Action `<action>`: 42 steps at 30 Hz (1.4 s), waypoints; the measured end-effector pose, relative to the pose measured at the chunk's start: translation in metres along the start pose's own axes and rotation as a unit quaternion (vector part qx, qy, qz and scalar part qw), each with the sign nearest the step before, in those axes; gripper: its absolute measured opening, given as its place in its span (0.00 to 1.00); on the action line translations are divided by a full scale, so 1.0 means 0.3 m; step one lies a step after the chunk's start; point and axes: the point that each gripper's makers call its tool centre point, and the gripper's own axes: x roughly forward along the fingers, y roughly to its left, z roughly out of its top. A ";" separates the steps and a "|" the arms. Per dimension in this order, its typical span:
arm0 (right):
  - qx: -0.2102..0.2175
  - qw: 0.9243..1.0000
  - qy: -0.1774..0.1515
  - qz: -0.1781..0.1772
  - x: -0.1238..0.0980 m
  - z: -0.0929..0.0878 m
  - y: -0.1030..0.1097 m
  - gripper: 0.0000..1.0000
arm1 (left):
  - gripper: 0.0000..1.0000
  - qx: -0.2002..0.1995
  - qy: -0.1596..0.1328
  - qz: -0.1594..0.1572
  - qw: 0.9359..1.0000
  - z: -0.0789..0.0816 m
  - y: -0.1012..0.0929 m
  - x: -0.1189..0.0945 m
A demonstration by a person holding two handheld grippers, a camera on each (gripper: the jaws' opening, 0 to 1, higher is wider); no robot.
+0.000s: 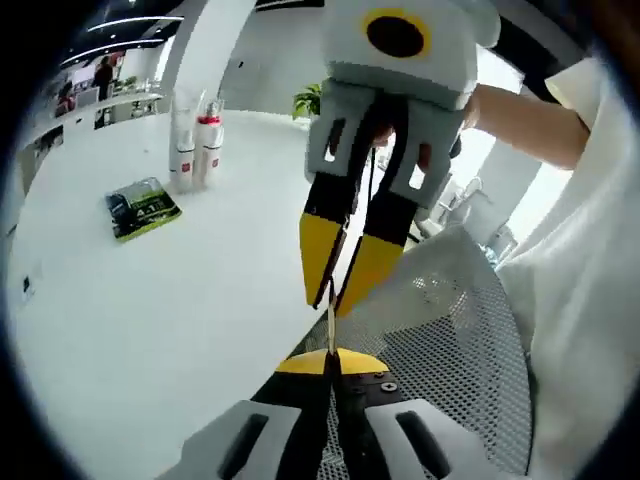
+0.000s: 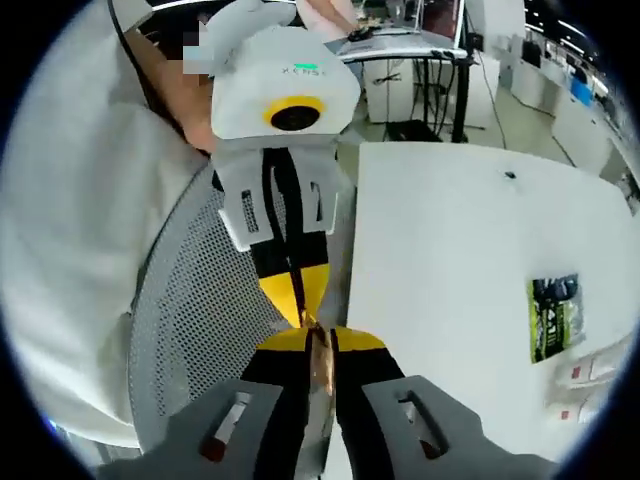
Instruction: Arrange the skincare products in the storage area until every visible bottle or jar stands upright without overlapping.
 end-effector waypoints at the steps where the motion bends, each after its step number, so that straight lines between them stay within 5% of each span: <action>1: -0.001 1.000 -0.018 -0.019 -0.002 0.015 -0.020 0.21 | 0.00 -0.037 -0.019 -0.010 0.999 0.020 0.006 -0.015; 7: 0.010 0.992 -0.049 -0.115 -0.038 0.042 -0.088 0.49 | 0.00 -0.173 -0.072 -0.031 0.982 0.072 0.050 -0.053; 10: -0.012 0.990 -0.043 -0.135 -0.034 0.046 -0.083 0.50 | 0.00 -0.214 -0.076 -0.031 0.973 0.076 0.062 -0.057; 30: -0.072 0.981 0.016 -0.180 0.006 0.048 -0.088 0.39 | 0.00 -0.275 -0.070 -0.038 0.958 0.069 0.070 -0.040; 39: -0.094 0.978 0.041 -0.185 -0.008 0.038 -0.105 0.26 | 0.00 -0.269 -0.061 -0.044 0.960 0.059 0.067 -0.032; 42: -0.087 0.979 0.038 -0.183 -0.009 0.038 -0.105 0.30 | 0.00 -0.272 -0.067 -0.045 0.959 0.064 0.072 -0.037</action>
